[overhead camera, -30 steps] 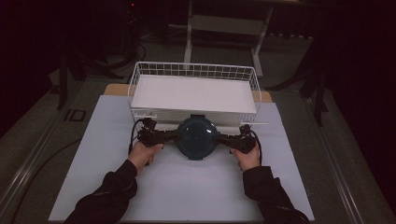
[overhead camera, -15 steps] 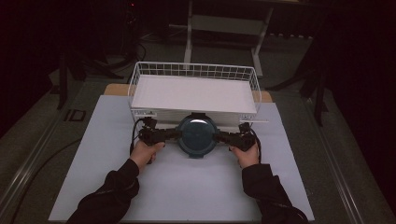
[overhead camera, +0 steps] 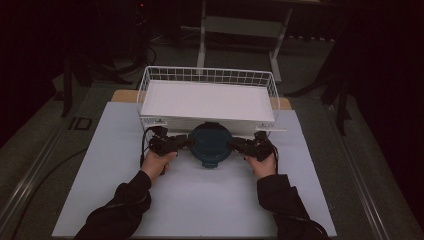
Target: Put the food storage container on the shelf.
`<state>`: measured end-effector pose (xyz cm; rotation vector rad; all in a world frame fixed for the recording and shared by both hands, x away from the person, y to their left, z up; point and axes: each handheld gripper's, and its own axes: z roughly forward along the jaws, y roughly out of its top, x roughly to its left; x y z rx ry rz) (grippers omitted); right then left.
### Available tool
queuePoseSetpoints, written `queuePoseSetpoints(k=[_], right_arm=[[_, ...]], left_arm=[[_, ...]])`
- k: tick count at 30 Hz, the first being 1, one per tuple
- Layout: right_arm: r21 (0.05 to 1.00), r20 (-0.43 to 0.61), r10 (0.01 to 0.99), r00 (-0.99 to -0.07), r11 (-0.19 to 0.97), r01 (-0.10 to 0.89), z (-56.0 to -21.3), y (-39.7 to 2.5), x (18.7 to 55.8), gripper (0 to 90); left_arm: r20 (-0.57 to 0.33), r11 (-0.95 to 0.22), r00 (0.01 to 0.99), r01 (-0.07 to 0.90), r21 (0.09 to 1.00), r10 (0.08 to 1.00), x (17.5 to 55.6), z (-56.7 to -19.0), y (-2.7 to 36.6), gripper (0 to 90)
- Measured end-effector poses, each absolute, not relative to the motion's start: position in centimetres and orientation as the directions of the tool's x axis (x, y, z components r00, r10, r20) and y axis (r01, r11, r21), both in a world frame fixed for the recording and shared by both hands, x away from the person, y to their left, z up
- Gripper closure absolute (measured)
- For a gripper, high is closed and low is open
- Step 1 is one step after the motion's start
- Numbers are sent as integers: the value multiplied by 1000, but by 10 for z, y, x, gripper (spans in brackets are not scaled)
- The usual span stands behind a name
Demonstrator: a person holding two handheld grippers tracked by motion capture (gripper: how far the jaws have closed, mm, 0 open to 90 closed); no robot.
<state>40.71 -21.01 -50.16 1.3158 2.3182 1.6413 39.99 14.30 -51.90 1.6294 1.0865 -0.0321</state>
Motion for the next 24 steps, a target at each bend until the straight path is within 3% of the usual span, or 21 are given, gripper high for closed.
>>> queuePoseSetpoints(k=[14, 16, 24], right_arm=[[825, 368, 680, -634, 76, 560, -502, -206, 410, 408], [812, 379, 682, -625, 79, 579, -500, -205, 406, 400], [828, 354, 684, -638, 88, 554, -495, -205, 397, 377]], left_arm=[[-433, 14, 582, 586, 810, 689, 399, -514, 138, 331], [-430, 2, 600, 581, 814, 675, 398, -514, 138, 330], [-420, -24, 680, 541, 841, 600, 387, -510, 134, 174]])
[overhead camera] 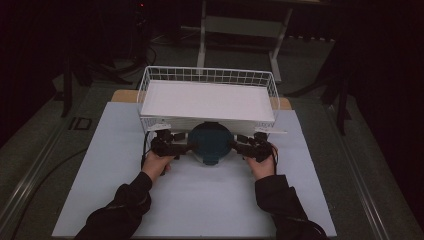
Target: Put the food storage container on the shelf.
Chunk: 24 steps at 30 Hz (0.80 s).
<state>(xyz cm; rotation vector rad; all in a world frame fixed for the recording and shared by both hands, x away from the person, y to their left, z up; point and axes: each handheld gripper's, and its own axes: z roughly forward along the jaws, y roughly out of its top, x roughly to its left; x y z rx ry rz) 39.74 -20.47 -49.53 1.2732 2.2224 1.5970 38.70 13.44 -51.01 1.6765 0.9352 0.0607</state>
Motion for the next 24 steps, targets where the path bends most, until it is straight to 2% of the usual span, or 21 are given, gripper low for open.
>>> queuePoseSetpoints(k=[4, 8, 15, 18, 24], right_arm=[[838, 343, 676, -652, 94, 537, -488, -204, 391, 372], [839, 343, 662, -666, 102, 534, -482, -202, 381, 373], [834, 354, 630, -692, 123, 539, -477, -194, 358, 392], [833, 338, 618, -710, 155, 531, -477, -187, 347, 425], [818, 331, 606, -723, 197, 540, -484, -173, 331, 578]], left_arm=[[-418, -59, 700, 547, 835, 580, 381, -506, 132, 121], [-400, -91, 725, 534, 840, 561, 373, -502, 132, 10], [-362, -124, 745, 507, 853, 560, 354, -493, 137, 5], [-338, -147, 750, 497, 855, 568, 344, -490, 138, 5], [-347, -106, 746, 485, 868, 568, 327, -485, 144, 5]])
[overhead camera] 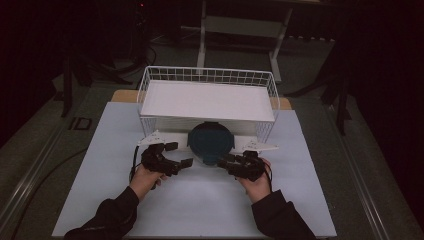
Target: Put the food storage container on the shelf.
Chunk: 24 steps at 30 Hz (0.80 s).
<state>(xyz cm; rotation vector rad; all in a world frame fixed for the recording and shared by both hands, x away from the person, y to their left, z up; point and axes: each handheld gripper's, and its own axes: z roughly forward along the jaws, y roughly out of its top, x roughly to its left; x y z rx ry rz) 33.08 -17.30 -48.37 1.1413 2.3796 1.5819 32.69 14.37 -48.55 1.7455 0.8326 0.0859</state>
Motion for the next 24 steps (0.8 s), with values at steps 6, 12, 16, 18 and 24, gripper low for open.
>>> queuePoseSetpoints(k=[6, 12, 16, 18, 24], right_arm=[[811, 278, 615, -738, 262, 523, -491, -159, 322, 802], [815, 309, 565, -765, 257, 519, -486, -155, 314, 897], [809, 317, 540, -780, 275, 519, -488, -148, 310, 898], [799, 322, 534, -782, 289, 527, -493, -140, 310, 897], [790, 297, 560, -773, 312, 529, -500, -131, 316, 898]], left_arm=[[-333, -132, 755, 481, 866, 565, 312, -486, 143, 5], [-336, -122, 750, 482, 868, 570, 301, -490, 148, 5], [-341, -112, 743, 485, 867, 575, 299, -493, 151, 5], [-350, -107, 740, 492, 864, 575, 299, -494, 153, 5], [-341, -100, 741, 479, 872, 578, 299, -494, 153, 5]])
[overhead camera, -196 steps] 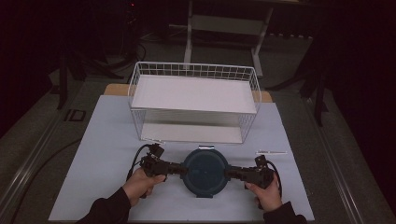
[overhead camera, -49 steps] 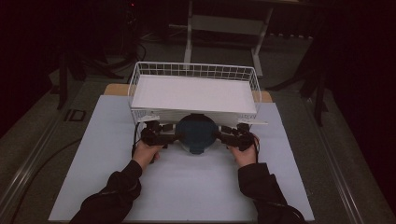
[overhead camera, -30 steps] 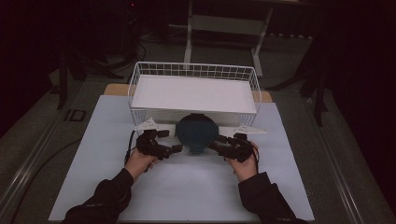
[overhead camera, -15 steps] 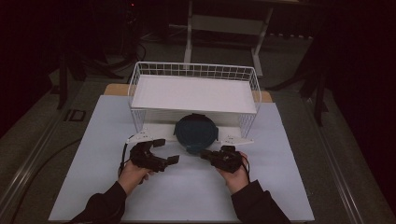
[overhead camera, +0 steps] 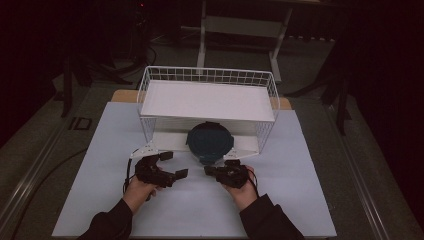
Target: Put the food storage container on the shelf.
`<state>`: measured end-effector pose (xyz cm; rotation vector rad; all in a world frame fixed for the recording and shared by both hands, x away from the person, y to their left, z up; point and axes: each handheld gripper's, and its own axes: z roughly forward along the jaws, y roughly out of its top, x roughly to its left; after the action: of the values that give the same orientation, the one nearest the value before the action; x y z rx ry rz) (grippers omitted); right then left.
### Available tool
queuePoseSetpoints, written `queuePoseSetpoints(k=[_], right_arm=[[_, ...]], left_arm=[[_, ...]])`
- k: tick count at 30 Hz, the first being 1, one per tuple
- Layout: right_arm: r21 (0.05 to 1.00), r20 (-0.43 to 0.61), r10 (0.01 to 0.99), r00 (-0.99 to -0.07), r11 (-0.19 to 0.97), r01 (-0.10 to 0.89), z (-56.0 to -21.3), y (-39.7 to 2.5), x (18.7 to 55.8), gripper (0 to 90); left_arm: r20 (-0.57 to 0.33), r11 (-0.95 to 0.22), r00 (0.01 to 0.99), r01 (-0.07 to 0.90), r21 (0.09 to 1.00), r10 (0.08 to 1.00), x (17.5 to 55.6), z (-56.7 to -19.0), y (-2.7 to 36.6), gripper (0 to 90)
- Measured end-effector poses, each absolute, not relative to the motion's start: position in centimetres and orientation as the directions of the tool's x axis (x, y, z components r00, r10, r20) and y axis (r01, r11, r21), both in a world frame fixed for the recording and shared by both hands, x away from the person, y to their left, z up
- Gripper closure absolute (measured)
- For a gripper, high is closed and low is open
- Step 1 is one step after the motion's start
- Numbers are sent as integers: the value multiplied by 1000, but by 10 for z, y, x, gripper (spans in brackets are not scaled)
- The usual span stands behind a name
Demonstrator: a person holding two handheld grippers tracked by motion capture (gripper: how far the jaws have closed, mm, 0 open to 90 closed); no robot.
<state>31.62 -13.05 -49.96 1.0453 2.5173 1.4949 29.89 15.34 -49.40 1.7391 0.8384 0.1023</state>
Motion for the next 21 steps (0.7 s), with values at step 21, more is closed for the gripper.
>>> queuePoseSetpoints(k=[21], right_arm=[[791, 250, 658, -711, 285, 542, -510, -126, 360, 899]], left_arm=[[-311, -119, 755, 455, 883, 577, 295, -497, 150, 5]])
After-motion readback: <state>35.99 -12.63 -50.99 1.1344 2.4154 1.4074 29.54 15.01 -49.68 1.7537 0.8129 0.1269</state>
